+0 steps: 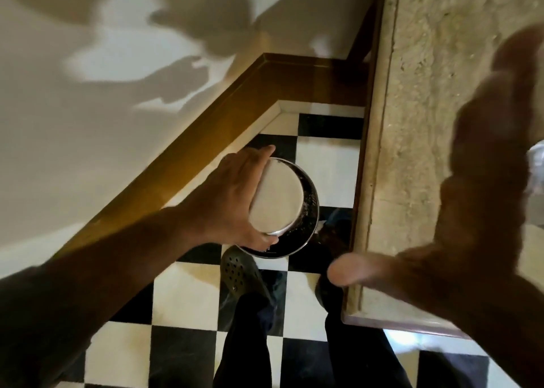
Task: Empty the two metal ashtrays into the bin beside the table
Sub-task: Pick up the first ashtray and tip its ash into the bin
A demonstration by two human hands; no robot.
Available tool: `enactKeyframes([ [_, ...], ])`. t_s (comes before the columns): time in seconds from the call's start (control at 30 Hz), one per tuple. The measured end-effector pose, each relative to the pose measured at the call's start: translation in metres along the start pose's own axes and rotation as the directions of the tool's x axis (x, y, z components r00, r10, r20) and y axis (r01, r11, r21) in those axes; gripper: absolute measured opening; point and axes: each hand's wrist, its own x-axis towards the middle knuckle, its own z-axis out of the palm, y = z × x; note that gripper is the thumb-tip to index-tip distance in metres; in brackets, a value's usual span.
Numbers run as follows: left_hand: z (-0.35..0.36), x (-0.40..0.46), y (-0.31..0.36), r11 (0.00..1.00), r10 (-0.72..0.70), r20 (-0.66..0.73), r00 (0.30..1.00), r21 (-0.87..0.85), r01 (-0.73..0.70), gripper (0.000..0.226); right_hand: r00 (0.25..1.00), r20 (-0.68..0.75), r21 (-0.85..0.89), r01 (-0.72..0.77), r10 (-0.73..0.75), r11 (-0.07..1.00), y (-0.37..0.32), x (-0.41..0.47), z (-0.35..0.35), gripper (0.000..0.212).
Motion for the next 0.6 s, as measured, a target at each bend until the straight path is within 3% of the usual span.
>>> enactKeyframes([
  [0.1, 0.006, 0.004, 0.002, 0.997, 0.062, -0.116, 0.991, -0.041, -0.067, 0.136, 0.961, 0.264, -0.113, 0.112, -0.079, 0.987, -0.003, -0.003, 0.041, 0.118],
  [0.17, 0.011, 0.01, 0.003, 0.991, 0.082, -0.183, 0.98, -0.088, -0.099, 0.13, 0.852, 0.522, -0.208, 0.171, -0.038, 0.963, 0.002, -0.008, 0.072, 0.122],
  [0.2, 0.016, 0.014, 0.004, 0.991, 0.081, -0.189, 0.979, -0.093, -0.1, 0.131, 0.813, 0.582, -0.222, 0.179, -0.017, 0.958, 0.009, -0.007, 0.078, 0.125],
  [0.23, 0.019, 0.018, 0.007, 0.988, 0.101, -0.208, 0.973, -0.093, -0.122, 0.132, 0.8, 0.6, -0.225, 0.178, -0.008, 0.958, 0.015, -0.005, 0.076, 0.126],
  [0.33, 0.05, 0.048, 0.008, 0.974, 0.177, -0.274, 0.945, -0.087, -0.208, 0.128, 0.893, 0.449, -0.276, 0.103, 0.033, 0.956, 0.037, -0.005, 0.05, 0.129],
  [0.4, 0.056, 0.058, 0.012, 0.977, 0.177, -0.246, 0.953, -0.076, -0.201, 0.133, 0.967, 0.253, -0.242, 0.063, 0.0, 0.968, 0.039, -0.002, 0.025, 0.131],
  [0.47, 0.056, 0.064, 0.018, 0.973, 0.177, -0.269, 0.947, -0.098, -0.209, 0.136, 0.997, 0.069, -0.269, 0.054, -0.037, 0.962, 0.035, -0.007, 0.012, 0.128],
  [0.5, 0.053, 0.062, 0.018, 0.972, 0.168, -0.267, 0.949, -0.117, -0.205, 0.135, 0.995, 0.092, -0.282, 0.059, -0.035, 0.957, 0.035, -0.011, 0.022, 0.128],
  [0.6, 0.047, 0.056, 0.008, 0.97, 0.162, -0.298, 0.941, -0.129, -0.208, 0.126, 0.884, 0.467, -0.345, 0.202, -0.019, 0.917, 0.05, -0.026, 0.081, 0.13],
])
